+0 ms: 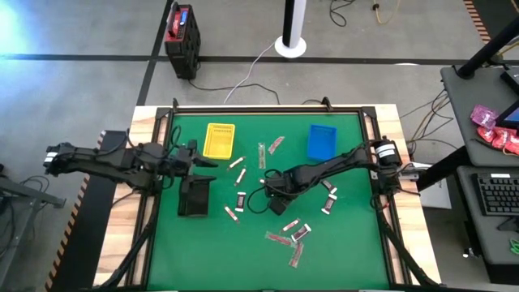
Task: Sort candy by brand, put in halloween buckets
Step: Put the white candy stick into the blue bin
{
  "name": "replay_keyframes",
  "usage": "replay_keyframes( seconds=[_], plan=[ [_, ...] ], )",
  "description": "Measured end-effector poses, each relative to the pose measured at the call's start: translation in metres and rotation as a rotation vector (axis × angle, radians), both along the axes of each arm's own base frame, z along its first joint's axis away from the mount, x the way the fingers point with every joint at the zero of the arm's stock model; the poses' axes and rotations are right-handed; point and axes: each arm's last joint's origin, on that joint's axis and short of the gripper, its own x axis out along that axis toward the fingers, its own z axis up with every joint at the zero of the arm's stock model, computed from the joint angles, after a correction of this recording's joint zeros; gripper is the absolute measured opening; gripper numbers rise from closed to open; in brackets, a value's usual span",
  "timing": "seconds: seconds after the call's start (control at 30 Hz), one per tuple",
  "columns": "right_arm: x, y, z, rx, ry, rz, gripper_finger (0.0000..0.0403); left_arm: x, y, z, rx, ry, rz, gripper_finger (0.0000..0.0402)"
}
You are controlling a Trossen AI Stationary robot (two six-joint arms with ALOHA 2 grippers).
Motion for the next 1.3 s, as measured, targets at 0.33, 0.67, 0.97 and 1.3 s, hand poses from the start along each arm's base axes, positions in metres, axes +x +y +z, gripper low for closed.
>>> replay_keyframes(
  seconds=[0.33,0.67,0.97,1.3],
  plan=[
    [-0.01,-0.008,0.045,-0.025,-0.048,0.026,0.0041,0.003,0.0,-0.002,0.002,0.017,0.001,0.0189],
    [-0.068,-0.086,0.114,-0.305,0.051,-0.171,0.0034,0.004,0.0,-0.002,0.001,0.006,0.001,0.0189],
    [-0.104,-0.16,0.102,-0.315,0.182,-0.373,0.0035,0.007,-0.001,-0.003,0.001,0.015,0.001,0.0189],
    [-0.111,-0.171,0.09,-0.3,0.232,-0.39,0.0076,0.007,-0.001,-0.003,0.004,0.013,0.0,0.0189]
  ],
)
